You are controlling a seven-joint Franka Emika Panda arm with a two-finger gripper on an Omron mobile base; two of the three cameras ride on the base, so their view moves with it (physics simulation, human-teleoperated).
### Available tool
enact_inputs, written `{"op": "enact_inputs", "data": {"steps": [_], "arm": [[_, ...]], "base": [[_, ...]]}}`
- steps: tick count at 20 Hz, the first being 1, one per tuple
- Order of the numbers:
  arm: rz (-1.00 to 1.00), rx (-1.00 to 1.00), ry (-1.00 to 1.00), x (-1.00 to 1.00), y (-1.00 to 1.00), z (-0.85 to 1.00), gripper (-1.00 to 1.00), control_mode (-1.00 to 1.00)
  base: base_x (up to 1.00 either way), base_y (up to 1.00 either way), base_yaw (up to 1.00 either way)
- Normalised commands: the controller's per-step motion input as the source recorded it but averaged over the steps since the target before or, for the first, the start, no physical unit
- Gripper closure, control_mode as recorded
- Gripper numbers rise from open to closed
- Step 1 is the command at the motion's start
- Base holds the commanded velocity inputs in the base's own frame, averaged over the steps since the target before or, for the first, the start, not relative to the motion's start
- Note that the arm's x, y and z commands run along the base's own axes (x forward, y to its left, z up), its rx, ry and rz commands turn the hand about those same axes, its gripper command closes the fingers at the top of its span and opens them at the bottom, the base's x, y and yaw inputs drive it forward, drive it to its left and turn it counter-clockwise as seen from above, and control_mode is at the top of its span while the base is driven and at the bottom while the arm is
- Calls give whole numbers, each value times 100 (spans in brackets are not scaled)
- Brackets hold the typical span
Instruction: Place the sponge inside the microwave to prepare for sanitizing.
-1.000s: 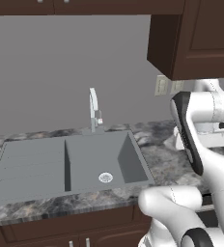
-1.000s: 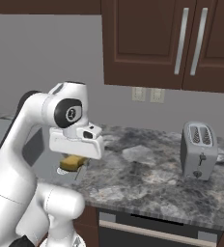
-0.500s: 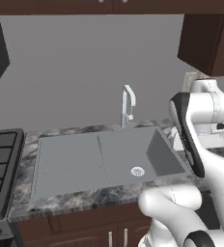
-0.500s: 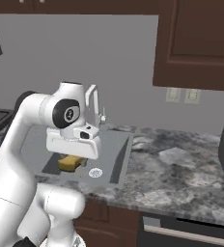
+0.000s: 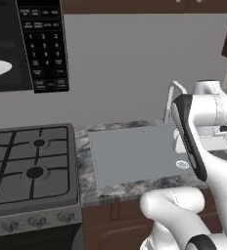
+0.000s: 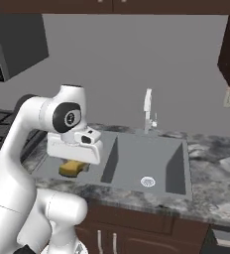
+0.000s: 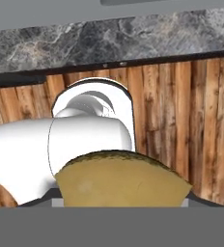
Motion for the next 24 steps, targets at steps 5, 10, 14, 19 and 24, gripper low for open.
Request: {"op": "enact_inputs", "data": {"steps": [5, 10, 14, 19, 24], "arm": [[0, 0, 0, 0, 0, 0, 100, 100], [0, 0, 0, 0, 0, 0, 100, 100], [0, 0, 0, 0, 0, 0, 100, 100], [0, 0, 0, 0, 0, 0, 100, 100], [0, 0, 0, 0, 0, 0, 100, 100]], "base": [[-9, 66, 27], [0, 47, 32], [0, 42, 25], [0, 55, 20], [-1, 72, 13]]}}
